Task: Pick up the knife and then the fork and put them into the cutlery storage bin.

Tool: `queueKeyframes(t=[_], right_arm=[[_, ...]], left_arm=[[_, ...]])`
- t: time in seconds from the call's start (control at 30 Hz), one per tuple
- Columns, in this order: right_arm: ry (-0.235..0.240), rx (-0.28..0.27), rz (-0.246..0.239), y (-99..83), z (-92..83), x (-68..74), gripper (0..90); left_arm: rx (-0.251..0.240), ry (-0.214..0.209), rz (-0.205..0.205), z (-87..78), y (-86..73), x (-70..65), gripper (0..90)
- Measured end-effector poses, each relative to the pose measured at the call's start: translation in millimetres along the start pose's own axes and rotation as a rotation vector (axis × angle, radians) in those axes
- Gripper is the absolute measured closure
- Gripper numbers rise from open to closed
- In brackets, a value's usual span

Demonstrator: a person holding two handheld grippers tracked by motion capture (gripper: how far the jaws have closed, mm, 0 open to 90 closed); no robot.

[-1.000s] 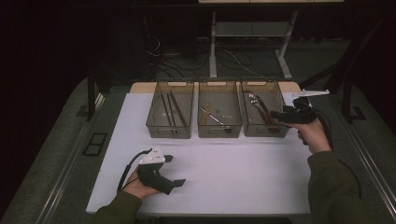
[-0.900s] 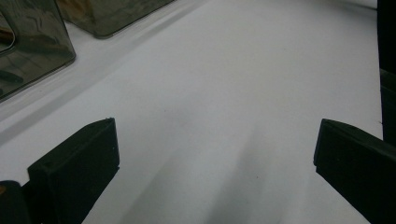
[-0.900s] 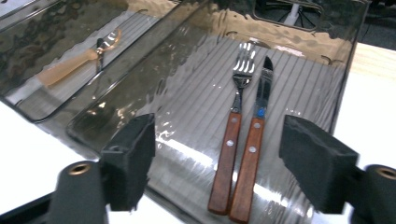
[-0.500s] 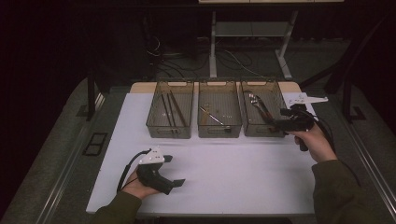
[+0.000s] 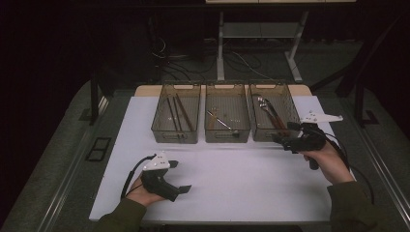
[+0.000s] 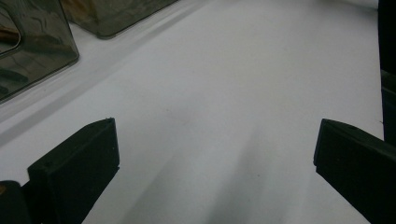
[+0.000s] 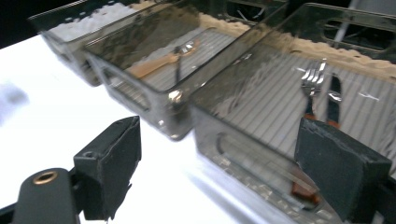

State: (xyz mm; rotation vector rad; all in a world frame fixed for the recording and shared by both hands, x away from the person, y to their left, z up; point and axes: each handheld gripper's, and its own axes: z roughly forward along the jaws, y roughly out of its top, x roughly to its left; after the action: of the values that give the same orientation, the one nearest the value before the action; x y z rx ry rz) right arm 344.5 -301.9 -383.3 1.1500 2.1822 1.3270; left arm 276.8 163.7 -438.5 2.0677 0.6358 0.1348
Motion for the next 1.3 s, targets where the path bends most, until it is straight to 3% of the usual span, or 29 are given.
queueKeyframes(t=[0.27, 0.37, 0.57, 0.87, 1.3], right_arm=[[0.037, -0.007, -0.005, -25.4, -9.0, 16.4, 14.9], [0.024, -0.008, -0.007, -34.4, -10.8, 20.1, 14.9], [0.040, -0.006, -0.007, -51.9, -12.6, 27.4, 14.9], [0.094, 0.036, -0.025, -68.4, -12.8, 43.7, 14.9], [0.097, 0.105, -0.076, -86.6, -14.2, 53.9, 14.9]], left_arm=[[0.000, 0.003, -0.001, -0.3, -0.2, -0.2, 0.0], [-0.002, 0.004, 0.000, -0.2, -0.2, -0.5, 0.0], [-0.001, 0.005, -0.001, -0.3, -0.1, -0.2, 0.0], [-0.007, 0.007, -0.003, -0.9, 0.0, -0.4, 0.0], [-0.009, 0.010, -0.004, -1.4, -0.1, 0.3, 0.0]])
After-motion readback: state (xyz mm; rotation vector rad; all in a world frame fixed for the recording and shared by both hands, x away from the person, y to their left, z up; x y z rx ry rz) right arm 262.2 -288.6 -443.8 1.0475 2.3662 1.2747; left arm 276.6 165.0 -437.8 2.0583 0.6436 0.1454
